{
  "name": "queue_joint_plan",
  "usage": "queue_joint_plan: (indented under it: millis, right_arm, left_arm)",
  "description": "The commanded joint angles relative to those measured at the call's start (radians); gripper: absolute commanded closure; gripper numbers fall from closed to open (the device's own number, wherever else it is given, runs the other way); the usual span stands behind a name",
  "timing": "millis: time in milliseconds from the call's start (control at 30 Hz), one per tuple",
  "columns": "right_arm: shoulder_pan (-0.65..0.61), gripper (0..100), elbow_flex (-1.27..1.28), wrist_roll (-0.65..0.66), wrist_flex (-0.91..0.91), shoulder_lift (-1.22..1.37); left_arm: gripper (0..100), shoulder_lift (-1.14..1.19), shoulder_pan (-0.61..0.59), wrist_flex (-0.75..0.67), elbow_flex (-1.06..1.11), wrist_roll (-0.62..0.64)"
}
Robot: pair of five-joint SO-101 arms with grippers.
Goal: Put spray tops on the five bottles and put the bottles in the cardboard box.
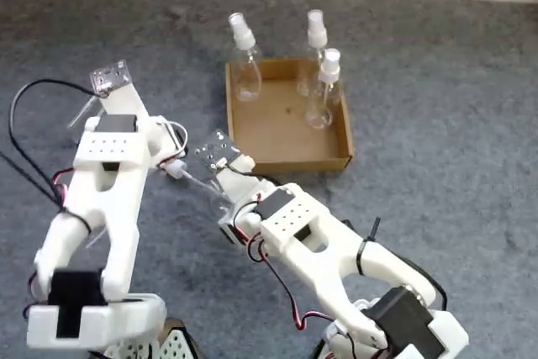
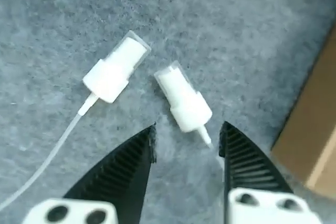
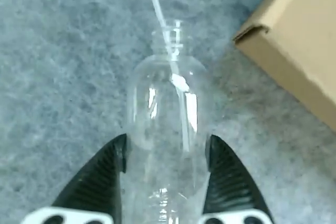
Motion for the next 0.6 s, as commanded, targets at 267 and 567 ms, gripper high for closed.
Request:
queue_joint_plan:
  millis: [267,567]
  right_arm:
    - [0.008,99.4,0.004,-0.012,-0.015,-0.024]
    - [0.008,99.4,0.045,-0.009,-0.016,-0.024]
  left_arm:
    - [82,0.242,0.019,-0.034,-0.151,0.06]
    - [92,0.289,0.019,-0.041,-0.163,0.003]
